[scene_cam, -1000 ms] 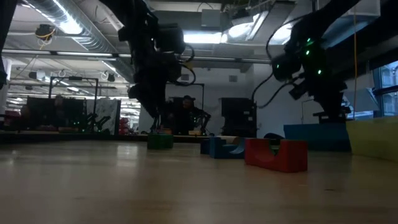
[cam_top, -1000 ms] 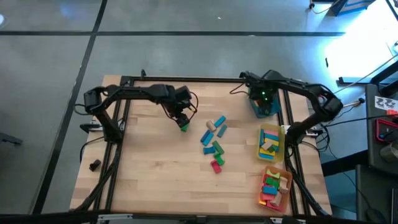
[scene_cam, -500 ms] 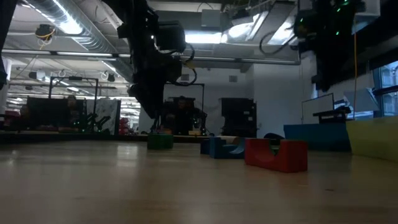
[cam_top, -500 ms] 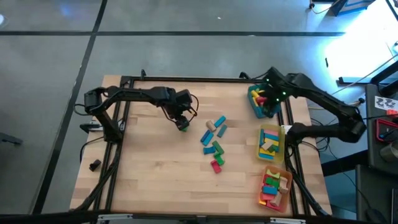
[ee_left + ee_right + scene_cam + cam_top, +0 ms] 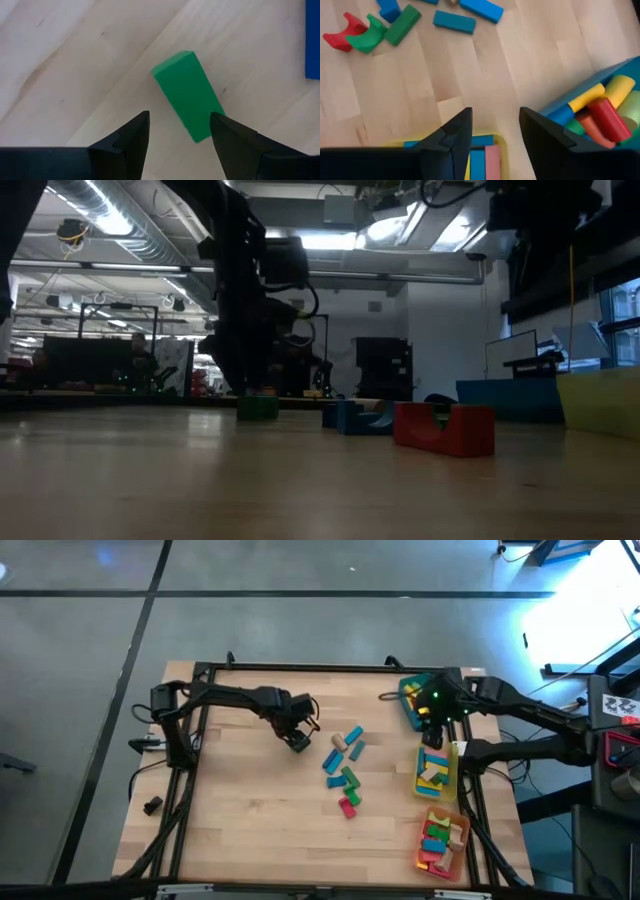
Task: Sort blocks by size
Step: Put the green arch block into the orange bin
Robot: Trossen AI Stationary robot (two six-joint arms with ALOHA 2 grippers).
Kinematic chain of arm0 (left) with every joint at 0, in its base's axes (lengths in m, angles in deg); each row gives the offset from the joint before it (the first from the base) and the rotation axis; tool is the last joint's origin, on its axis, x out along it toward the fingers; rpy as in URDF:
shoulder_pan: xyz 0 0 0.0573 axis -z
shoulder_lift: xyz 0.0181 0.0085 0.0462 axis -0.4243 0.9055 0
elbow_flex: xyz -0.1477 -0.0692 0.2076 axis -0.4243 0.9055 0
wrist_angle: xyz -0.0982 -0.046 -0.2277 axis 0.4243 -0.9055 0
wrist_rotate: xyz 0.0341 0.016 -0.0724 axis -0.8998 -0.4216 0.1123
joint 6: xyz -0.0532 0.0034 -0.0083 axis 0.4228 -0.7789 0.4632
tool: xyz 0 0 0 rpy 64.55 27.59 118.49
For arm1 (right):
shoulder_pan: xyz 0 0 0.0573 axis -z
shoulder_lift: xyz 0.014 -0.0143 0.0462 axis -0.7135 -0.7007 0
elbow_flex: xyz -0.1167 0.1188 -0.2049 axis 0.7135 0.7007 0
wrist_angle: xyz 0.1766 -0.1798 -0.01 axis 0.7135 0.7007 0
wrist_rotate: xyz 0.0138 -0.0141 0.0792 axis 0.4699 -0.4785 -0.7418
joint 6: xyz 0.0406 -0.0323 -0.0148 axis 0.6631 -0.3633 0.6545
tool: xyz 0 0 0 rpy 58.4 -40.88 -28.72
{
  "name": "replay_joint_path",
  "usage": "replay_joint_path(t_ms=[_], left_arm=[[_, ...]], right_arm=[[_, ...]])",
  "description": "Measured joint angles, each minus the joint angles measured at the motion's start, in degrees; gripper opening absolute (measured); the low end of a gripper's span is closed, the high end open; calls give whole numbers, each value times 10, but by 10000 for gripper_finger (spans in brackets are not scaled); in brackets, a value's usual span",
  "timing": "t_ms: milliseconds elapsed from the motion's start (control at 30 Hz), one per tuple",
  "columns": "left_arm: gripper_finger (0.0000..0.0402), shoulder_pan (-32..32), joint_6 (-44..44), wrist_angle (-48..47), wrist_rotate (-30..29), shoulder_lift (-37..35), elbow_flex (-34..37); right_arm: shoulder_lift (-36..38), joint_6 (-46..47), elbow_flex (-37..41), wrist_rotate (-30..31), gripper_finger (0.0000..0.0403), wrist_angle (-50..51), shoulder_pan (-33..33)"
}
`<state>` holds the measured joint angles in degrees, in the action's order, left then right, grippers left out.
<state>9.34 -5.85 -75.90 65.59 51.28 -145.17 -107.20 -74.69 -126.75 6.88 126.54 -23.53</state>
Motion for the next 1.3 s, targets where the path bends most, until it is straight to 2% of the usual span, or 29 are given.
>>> replay_joint_path(t_ms=[200,367,533,933,1033,1167,1300], left_arm=[[194,15,22,28,0,6,0],[194,26,31,46,-3,6,0],[194,35,33,52,-34,15,0],[192,44,9,66,-45,49,0],[169,46,-9,67,-45,52,0],[118,52,-33,85,-39,52,0],[118,56,-38,131,17,51,-2]], right_arm=[[-1,36,0,38,166,-30,-72],[-2,56,0,41,166,-69,-126],[-2,64,0,41,166,-99,-177],[-20,87,0,63,166,-151,-280],[-33,105,0,62,166,-147,-305],[-50,125,0,63,166,-142,-344],[-62,141,0,68,166,-141,-392]])
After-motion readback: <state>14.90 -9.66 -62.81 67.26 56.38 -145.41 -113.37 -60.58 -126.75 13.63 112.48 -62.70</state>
